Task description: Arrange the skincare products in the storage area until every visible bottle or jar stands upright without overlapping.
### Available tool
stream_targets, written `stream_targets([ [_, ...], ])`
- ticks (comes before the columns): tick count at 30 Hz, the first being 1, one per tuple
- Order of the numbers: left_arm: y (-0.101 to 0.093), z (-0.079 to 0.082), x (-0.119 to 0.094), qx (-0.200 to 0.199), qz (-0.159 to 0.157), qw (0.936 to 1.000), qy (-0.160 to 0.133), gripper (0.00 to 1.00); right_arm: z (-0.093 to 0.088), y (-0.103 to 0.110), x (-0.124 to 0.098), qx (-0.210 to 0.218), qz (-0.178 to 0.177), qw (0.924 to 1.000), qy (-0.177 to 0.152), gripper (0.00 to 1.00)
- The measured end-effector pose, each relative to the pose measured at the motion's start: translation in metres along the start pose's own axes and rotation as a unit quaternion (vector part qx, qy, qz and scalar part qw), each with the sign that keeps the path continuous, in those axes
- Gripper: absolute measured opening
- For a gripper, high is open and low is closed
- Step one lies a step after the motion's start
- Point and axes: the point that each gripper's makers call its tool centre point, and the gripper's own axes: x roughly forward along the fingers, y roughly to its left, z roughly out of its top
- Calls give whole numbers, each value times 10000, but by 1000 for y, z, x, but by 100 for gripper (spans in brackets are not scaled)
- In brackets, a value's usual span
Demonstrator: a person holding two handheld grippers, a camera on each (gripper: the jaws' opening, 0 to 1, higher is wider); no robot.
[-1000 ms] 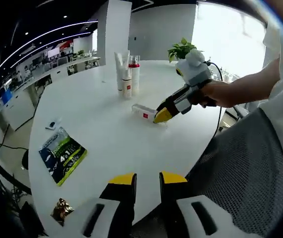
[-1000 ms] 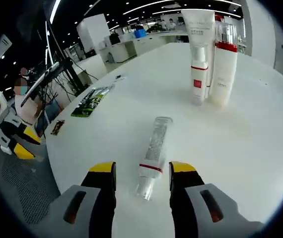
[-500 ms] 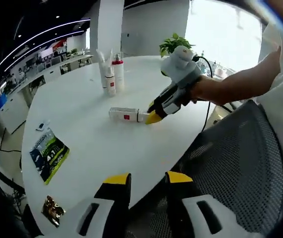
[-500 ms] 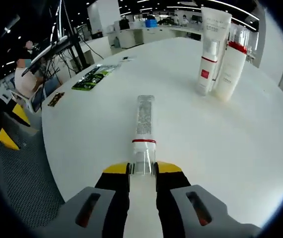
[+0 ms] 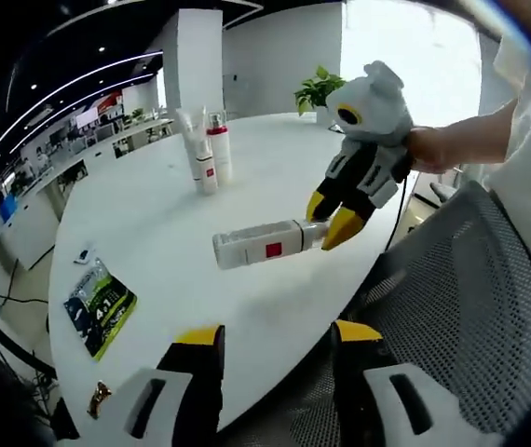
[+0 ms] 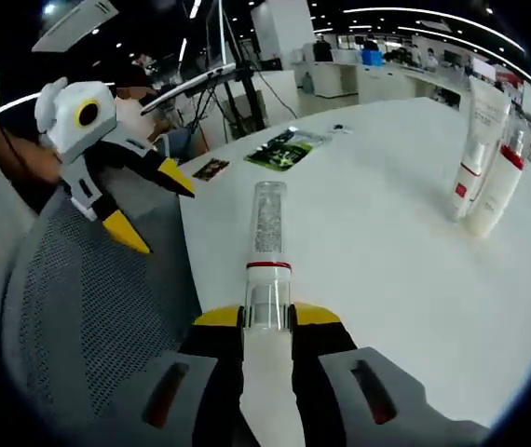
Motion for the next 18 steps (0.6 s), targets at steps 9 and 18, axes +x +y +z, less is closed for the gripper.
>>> stream_targets([
  [9,4,0,2,1515,505,9872,41,57,-3,51,-3,23,1123,9905,797,16],
  [18,-3,-9,5,2648,420,9626,379,48,7,83,1,592,1844,9732,1242,16],
])
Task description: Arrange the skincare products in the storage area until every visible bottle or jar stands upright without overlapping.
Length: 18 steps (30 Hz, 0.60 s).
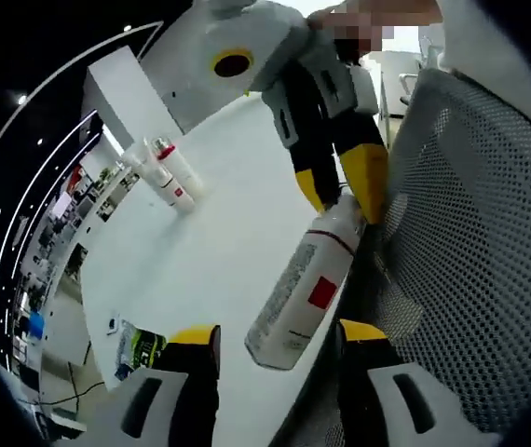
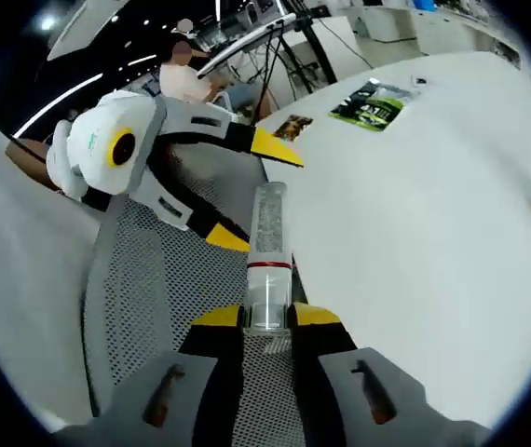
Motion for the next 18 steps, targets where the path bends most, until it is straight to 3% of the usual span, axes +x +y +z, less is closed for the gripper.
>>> stream_targets([
  [5,-6,5,-2,419,-93,9991,-25,32,6,10,-5,525,443,9976,84,17],
  [9,-1,10,-4,607,89,9980,-135,29,20,20,-15,1291,1078,9857,-52,17],
  [13,1,8,-4,555,105,9984,-77,26,27,16,-19,1606,1253,9790,-79,17],
  [16,-3,3,-5,116,-96,9999,47,24,35,16,-21,1497,1281,9802,-223,18],
  [18,-2,-1,-6,-336,-127,9992,150,24,49,16,-23,1499,1328,9780,-583,18],
])
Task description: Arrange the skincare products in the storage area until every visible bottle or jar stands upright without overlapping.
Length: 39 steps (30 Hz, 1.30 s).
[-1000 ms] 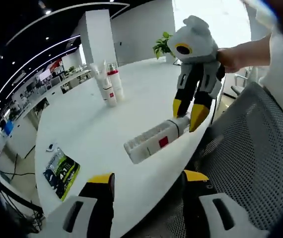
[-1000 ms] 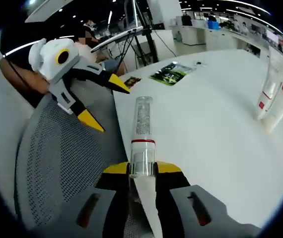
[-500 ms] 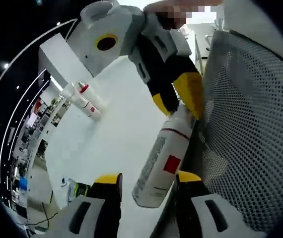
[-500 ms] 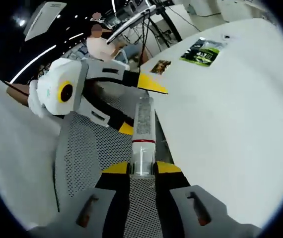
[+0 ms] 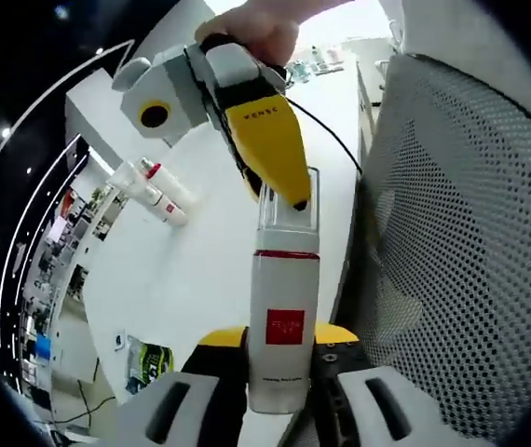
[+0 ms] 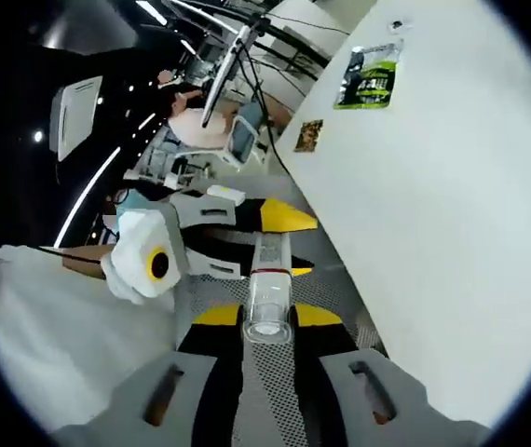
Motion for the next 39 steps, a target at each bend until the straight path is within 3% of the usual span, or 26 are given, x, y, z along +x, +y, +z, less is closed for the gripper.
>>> stream_targets([
  [2,3,-1,-1,-305,21,9995,-14,24,13,2,-1,-94,179,9989,-413,19],
  [5,1,0,-1,-625,-139,9979,-83,23,21,5,-2,-141,350,9963,-766,21],
  [7,2,-1,0,-888,-222,9957,-106,23,29,4,-3,-190,329,9928,-1136,21],
  [8,5,-2,-1,-987,-169,9949,-101,23,40,1,-2,-72,266,9875,-1551,20],
  [9,6,-2,-1,-1001,-152,9948,-102,23,44,3,-1,-16,342,9838,-1761,20],
  [12,9,-6,-1,-1212,-133,9925,-30,23,51,6,1,197,558,9734,-2214,26],
  [15,18,-3,-2,-1490,-31,9887,-142,23,65,7,-2,338,653,9590,-2736,34],
  [19,31,0,-10,-1964,194,9800,-267,23,73,16,-3,328,698,9505,-3010,50],
  [20,32,0,-11,-2000,215,9792,-256,23,77,16,-5,305,694,9466,-3132,52],
  [21,31,0,-12,-2224,222,9743,-260,23,81,19,-10,274,752,9411,-3284,53],
  [24,24,-4,-10,-2148,249,9763,-133,23,95,29,-29,687,1261,9139,-3797,53],
  [25,21,-5,-9,-2041,257,9786,-83,23,97,28,-31,689,1266,9117,-3846,53],
  [29,13,-11,-4,-1676,291,9854,75,23,92,21,-32,469,880,9190,-3813,56],
  [34,20,-10,-5,-2011,424,9786,-5,23,76,11,-24,382,373,9292,-3658,66],
  [35,20,-10,-5,-2035,420,9782,-16,23,73,8,-24,472,295,9292,-3653,68],
  [37,21,-11,-6,-2130,442,9760,-27,23,72,4,-28,638,193,9214,-3830,70],
  [39,23,-11,-6,-2332,451,9714,-71,23,69,5,-29,638,143,9203,-3857,70],
])
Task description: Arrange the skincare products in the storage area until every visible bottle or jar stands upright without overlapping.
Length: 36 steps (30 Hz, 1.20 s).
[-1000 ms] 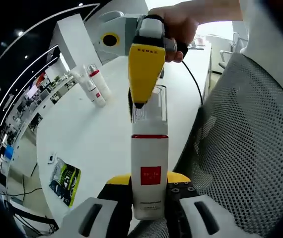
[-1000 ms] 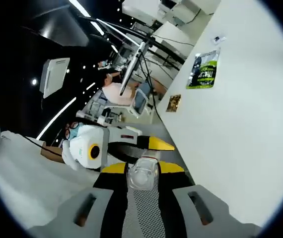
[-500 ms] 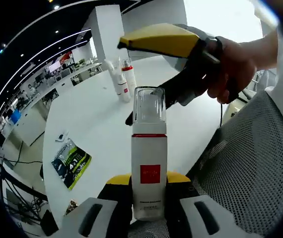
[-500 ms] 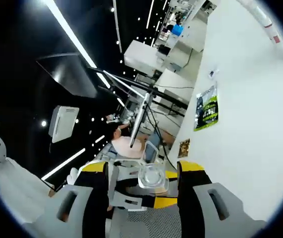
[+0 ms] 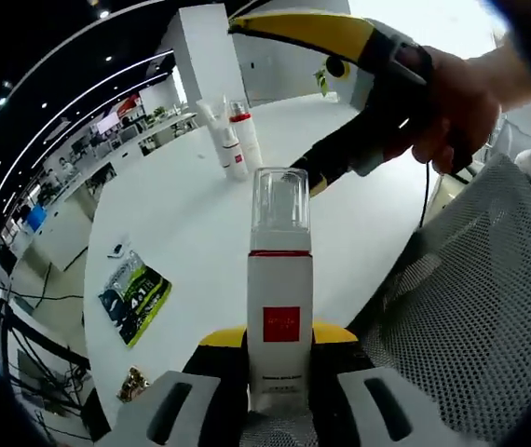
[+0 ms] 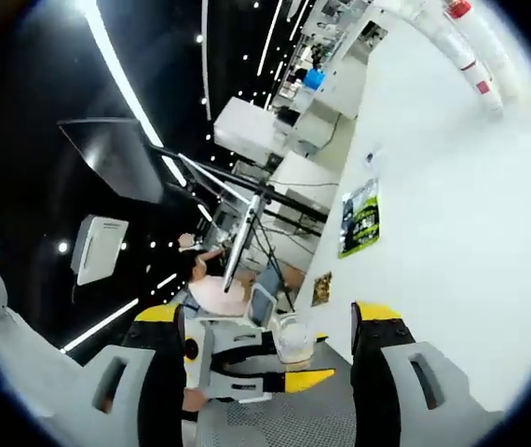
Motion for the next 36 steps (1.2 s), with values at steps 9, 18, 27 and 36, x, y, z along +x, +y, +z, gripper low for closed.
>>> stream_targets([
  [9,9,20,-10,-1075,-126,9927,-535,23,-11,14,8,-348,-321,9986,213,63],
  [18,10,39,-21,-1911,-566,9749,-992,23,-21,8,26,-826,-776,9924,482,53],
  [27,6,38,-19,-1295,-406,9855,-1015,22,-31,-13,51,-222,-1135,9925,404,38],
  [36,-7,29,-13,-382,-604,9946,-756,24,-38,-13,43,-534,-1243,9881,738,21],
])
